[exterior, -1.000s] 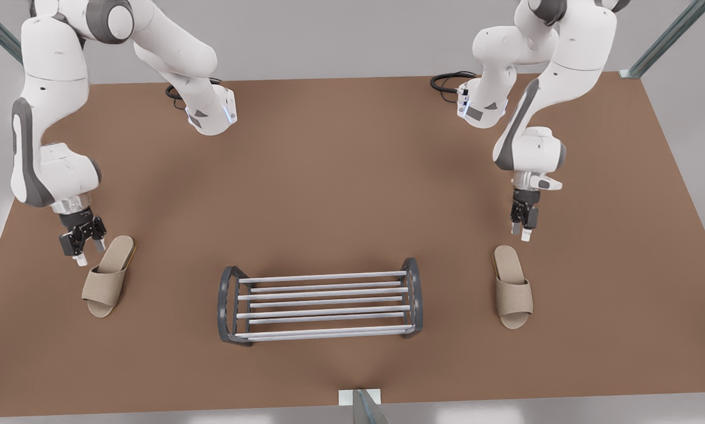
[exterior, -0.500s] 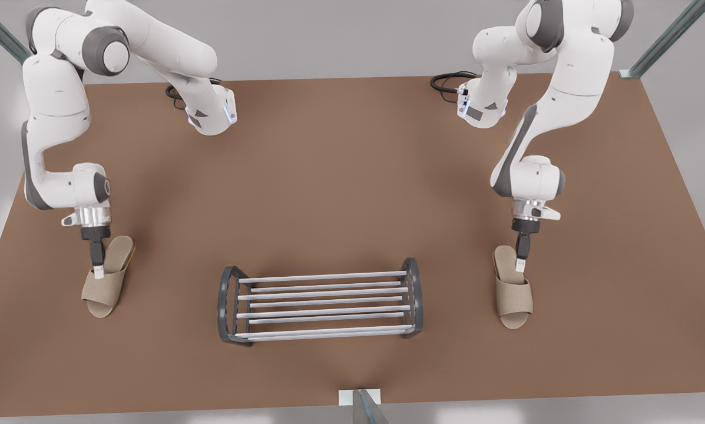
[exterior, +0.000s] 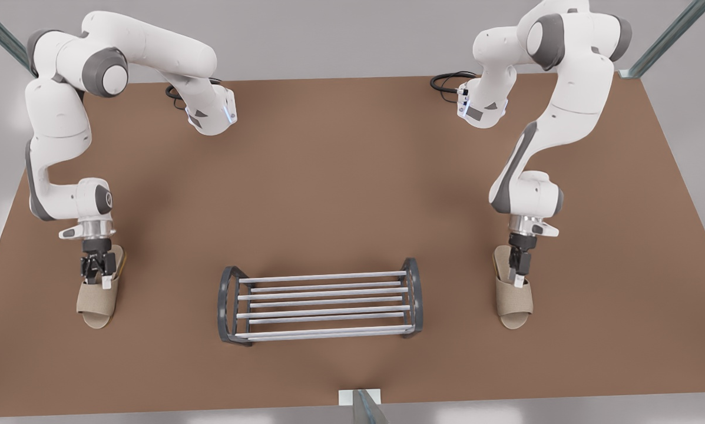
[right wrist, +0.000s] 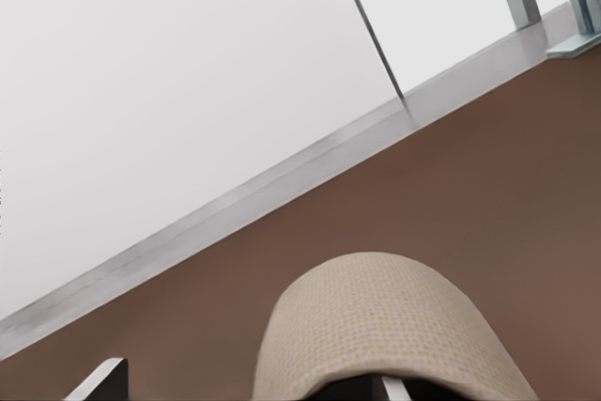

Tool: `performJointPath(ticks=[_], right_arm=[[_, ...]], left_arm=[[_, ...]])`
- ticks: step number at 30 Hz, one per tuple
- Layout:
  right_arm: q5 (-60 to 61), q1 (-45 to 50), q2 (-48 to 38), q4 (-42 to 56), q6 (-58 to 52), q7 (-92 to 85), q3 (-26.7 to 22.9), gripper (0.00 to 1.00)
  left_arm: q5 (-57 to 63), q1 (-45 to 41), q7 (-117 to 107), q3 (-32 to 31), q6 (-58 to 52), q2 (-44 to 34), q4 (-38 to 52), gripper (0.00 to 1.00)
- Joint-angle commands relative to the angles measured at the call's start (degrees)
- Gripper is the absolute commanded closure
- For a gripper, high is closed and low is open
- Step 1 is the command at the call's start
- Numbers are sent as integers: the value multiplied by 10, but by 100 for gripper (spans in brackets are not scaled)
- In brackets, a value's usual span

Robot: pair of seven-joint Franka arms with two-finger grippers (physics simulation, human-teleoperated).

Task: Place the right shoe on the shoe rack with the right arm, and place the left shoe on the shoe rack with the left arm

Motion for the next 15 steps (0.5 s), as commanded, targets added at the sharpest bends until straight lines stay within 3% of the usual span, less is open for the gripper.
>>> performJointPath(ticks=[1, 3, 5, 7, 8, 12, 15], right_arm=[[0, 0, 7, 9, -18, -222, 0, 3], [0, 0, 10, 10, -18, -222, 0, 6], [0, 0, 11, 14, -17, -220, 0, 21], [0, 0, 11, 14, -17, -220, 0, 43], [0, 0, 10, 14, -17, -220, 0, 48], [1, 0, 5, 16, -14, -217, 2, 49], [1, 0, 5, 17, -11, -214, 3, 65]], left_arm=[[-296, 3, -117, 0, 5, 5, 9, 0], [-296, 3, -117, 0, 5, 10, 16, 0], [-296, 4, -118, 0, 5, 20, 28, 0], [-295, 5, -117, 0, 4, 28, 42, 0], [-291, 6, -117, 1, 4, 37, 49, 0], [-288, 7, -117, 1, 4, 55, 71, 0], [-287, 12, -117, 1, 4, 63, 79, 0]])
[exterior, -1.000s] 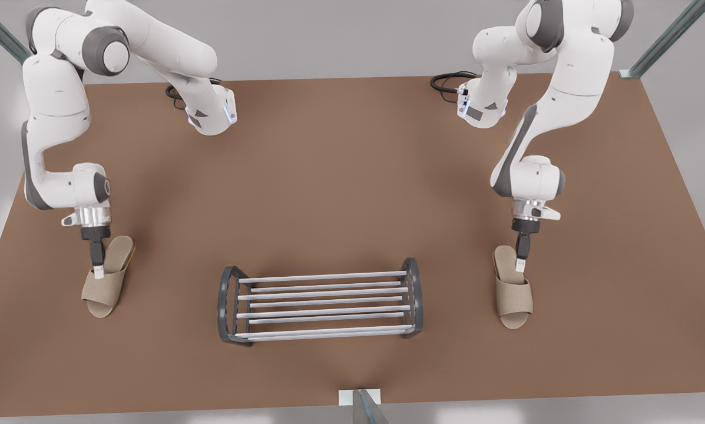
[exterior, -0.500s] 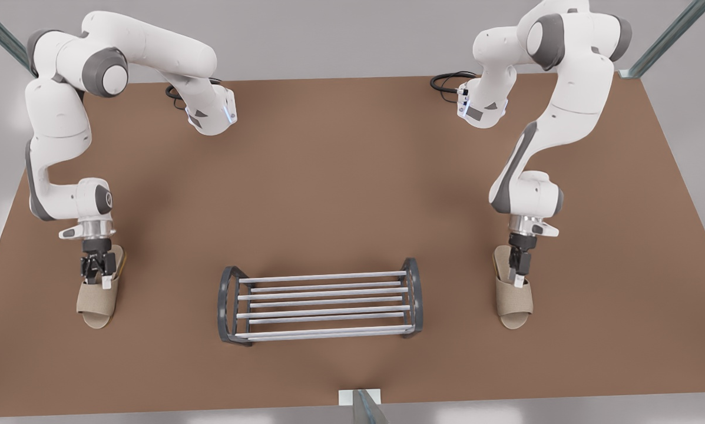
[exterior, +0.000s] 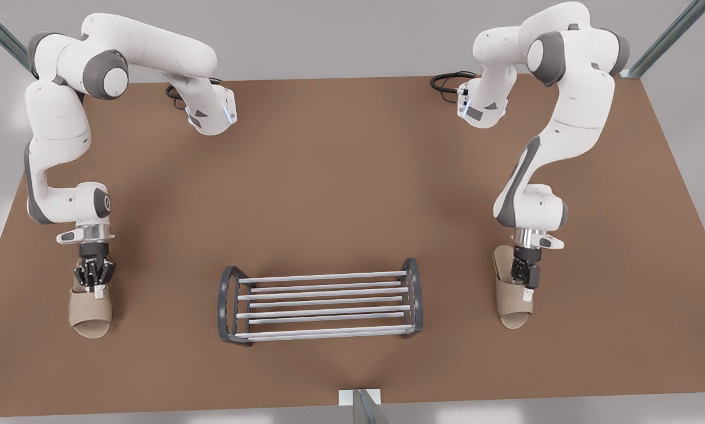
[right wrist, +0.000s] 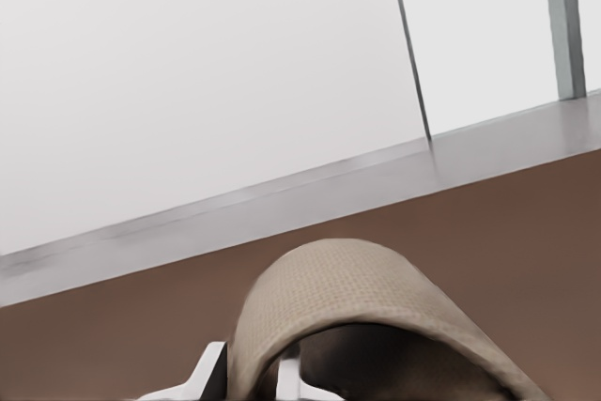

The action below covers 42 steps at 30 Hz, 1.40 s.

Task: Place the right shoe on the shoe rack with the right arm, and place the left shoe on the shoe rack with the left arm

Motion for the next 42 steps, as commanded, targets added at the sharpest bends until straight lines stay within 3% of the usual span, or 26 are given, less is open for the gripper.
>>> performJointPath(ticks=[1, 5, 8, 11, 17, 19, 22, 24, 26, 30, 36, 37, 42], right_arm=[[1, 0, -1, 0, 3, -91, 1, 65], [-5, 2, -83, -22, 73, -84, 15, 66], [-13, 3, -112, -43, 76, -84, 29, 67], [-14, 5, -165, -45, 250, -11, 90, 70], [-9, 13, -296, -80, 602, 233, 280, 69], [-6, 52, -348, -102, 676, 254, 300, 69], [33, 88, -401, -91, 758, 280, 321, 76], [68, 101, -426, -82, 771, 299, 322, 79], [73, 167, -478, -86, 772, 364, 320, 79], [90, 255, -569, -101, 773, 471, 316, 79], [86, 312, -474, 1, 771, 868, 321, 79], [86, 317, -468, 12, 771, 931, 330, 78], [76, 318, -405, 71, 766, 1099, 359, 78]], left_arm=[[-286, 1, -51, 0, 0, 3, 3, 0], [-287, 3, -51, 0, 0, 6, 4, 13], [-286, 3, -51, -1, 0, 6, 4, 12], [-287, 3, -52, -1, 1, 5, 4, 13], [-281, 3, -52, -1, -3, 11, 13, 13], [-281, 3, -52, -1, -3, 16, 20, 19], [-280, 3, -52, -1, -2, 18, 26, 19], [-279, 3, -52, -1, -1, 18, 27, 20], [-279, 3, -52, 0, -1, 18, 27, 30], [-279, 3, -51, 0, -2, 17, 28, 30], [-279, 3, -51, -1, -3, 18, 28, 36], [-279, 3, -51, -1, -3, 19, 29, 44], [-279, 3, -51, -1, -5, 23, 29, 45]])
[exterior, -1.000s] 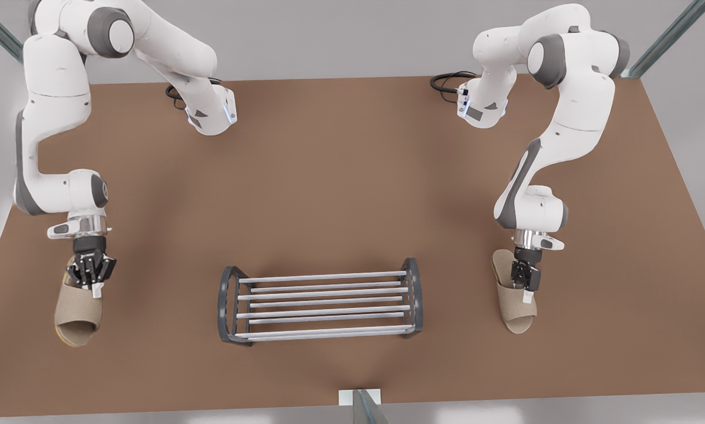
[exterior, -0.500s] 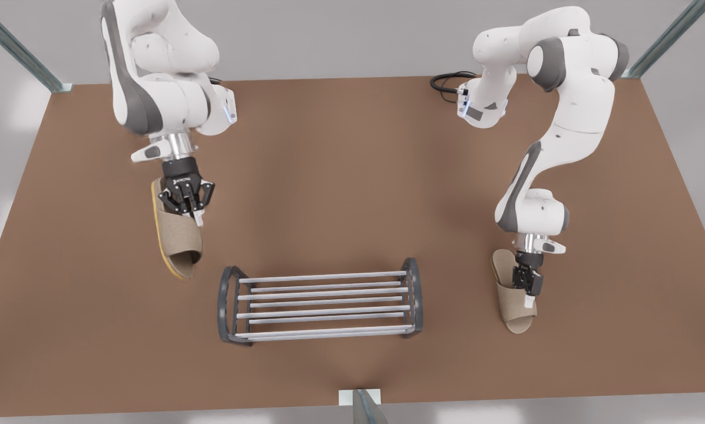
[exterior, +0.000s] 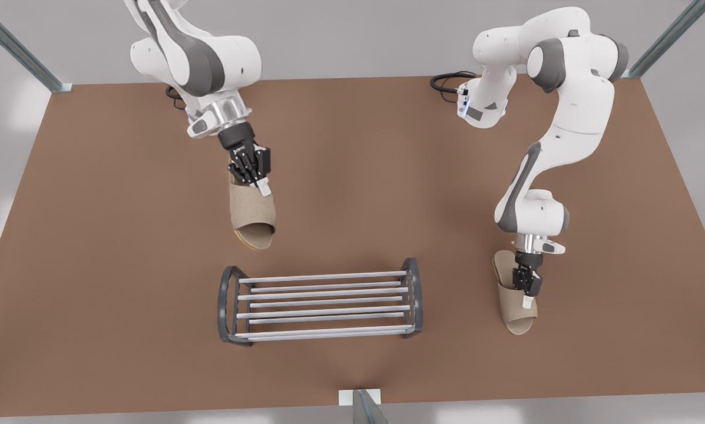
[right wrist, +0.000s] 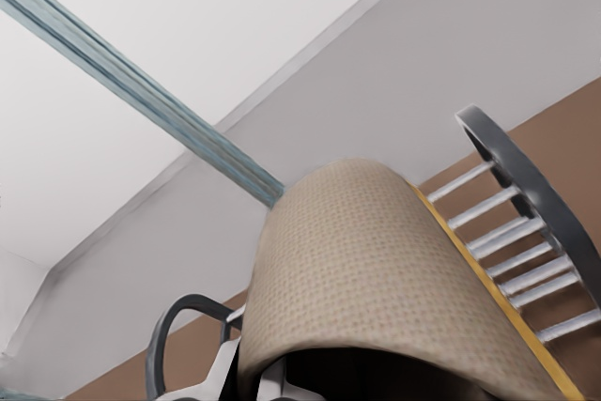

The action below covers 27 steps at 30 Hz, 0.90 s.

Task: Place the right shoe on the shoe rack with the right arm, and place the left shoe on the shoe rack with the left arm

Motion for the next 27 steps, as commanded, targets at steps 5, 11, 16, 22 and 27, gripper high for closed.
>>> performJointPath(ticks=[5, 11, 16, 22, 27], right_arm=[[-15, -20, 86, 35, -14, 566, 9, 77], [-18, -22, 181, 122, -13, 567, 9, 77], [-59, -17, 217, 155, -14, 566, 7, 75], [-108, -21, 259, 194, -9, 565, 7, 0], [-109, -22, 263, 194, -12, 565, 7, 0]], left_arm=[[-278, 0, -6, 0, -5, 5, 2, 50], [-269, 0, 2, 1, -1, -28, 11, 50], [-266, 0, 7, 1, 78, -120, 10, 72], [-266, -5, -138, -42, 150, -143, 7, 79], [-261, -5, -167, -97, 246, -252, 59, 79]])
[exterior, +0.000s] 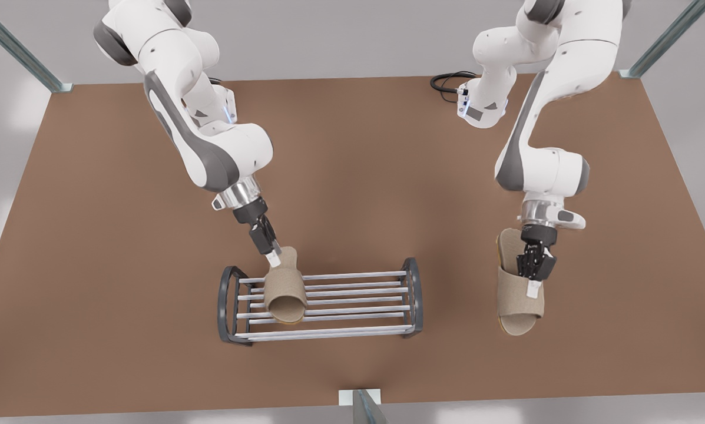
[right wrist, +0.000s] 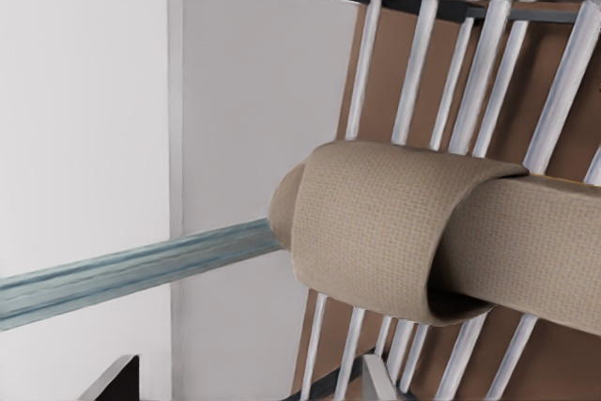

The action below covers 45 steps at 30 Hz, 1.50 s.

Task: Place the right shoe on the shoe rack with the right arm, and place the left shoe on the shoe rack with the left arm

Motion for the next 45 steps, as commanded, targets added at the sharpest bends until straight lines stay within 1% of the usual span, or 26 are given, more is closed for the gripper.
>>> performJointPath(ticks=[1, 6, 8, 11, 12, 14, 15, 16, 18, 19, 20, 21, 22, 24, 25, 26, 27, 28, 29, 31, 34, 37, 42, 43, 44, 45], right_arm=[[-5, 0, 0, 0, 0, 125, 0, 0], [-3, -9, -6, -2, 3, 124, 0, 0], [5, -17, -38, -7, 21, 122, 4, 0], [4, -81, -141, -131, 21, 58, 45, 0], [4, -92, -173, -176, 22, 41, 60, 0], [3, -134, -197, -244, 21, -171, 56, 0], [0, -153, -201, -265, 19, -370, 53, 0], [3, -160, -200, -275, 15, -507, 29, 0], [-1, -169, -200, -305, -100, -798, -67, 0], [-52, -179, -198, -341, -220, -875, -112, 1], [-182, -183, -192, -359, -317, -875, -160, 1], [-388, -183, -145, -345, -521, -849, -269, 2], [-618, -183, -114, -265, -556, -693, -292, 2], [-1074, -151, -108, -143, -642, -195, -292, 1], [-1224, -132, -129, -120, -719, 62, -292, 0], [-1305, -117, -148, -103, -819, 278, -290, 0], [-1320, -118, -169, -104, -894, 331, -291, 0], [-1343, -116, -174, -104, -911, 405, -281, 0], [-1387, -115, -182, -102, -951, 491, -248, 0], [-1381, -116, -157, -17, -1009, 423, -258, 0], [-1394, -122, -142, 6, -1027, 460, -259, 0], [-1415, -126, -64, 116, -1108, 459, -256, 0], [-1424, -136, -66, 114, -1089, 477, -255, 0], [-1422, -137, -66, 113, -1094, 584, -255, 0], [-1418, -136, -65, 111, -1090, 622, -256, 0], [-1417, -137, -63, 112, -1091, 623, -257, 0]], left_arm=[[-261, 1, -111, -4, 121, -19, 39, 79], [-261, 1, -114, -25, 162, -12, 69, 79], [-262, 1, -114, -25, 162, -10, 69, 79], [-266, 1, -115, -26, 164, -9, 71, 79], [-267, 0, -117, -32, 198, -6, 107, 79], [-261, -16, -117, -50, 247, -1, 158, 79], [-260, -38, -114, -60, 254, -1, 166, 79], [-212, -89, -112, -56, 253, 4, 174, 79], [-153, -157, -113, -54, 256, 51, 238, 79], [-141, -182, -113, -52, 257, 69, 263, 79], [-134, -199, -112, -47, 258, 79, 278, 79], [-112, -237, -112, -33, 251, 95, 291, 79], [-85, -305, -112, 10, 250, 129, 333, 79], [-49, -381, -112, 71, 247, 185, 376, 79], [-21, -401, -111, 95, 246, 204, 386, 79], [35, -405, -112, 95, 244, 221, 386, 79], [52, -403, -111, 102, 244, 224, 385, 79], [52, -402, -111, 104, 244, 228, 385, 79], [52, -401, -111, 105, 245, 229, 385, 79], [53, -400, -111, 127, 231, 243, 386, 79], [53, -421, -111, 144, 231, 263, 399, 79], [53, -426, -112, 144, 231, 265, 399, 79], [53, -426, -112, 162, 214, 288, 418, 79], [53, -426, -113, 161, 214, 286, 417, 79], [53, -426, -113, 162, 212, 287, 416, 65], [52, -425, -113, 161, 209, 287, 416, 61]])
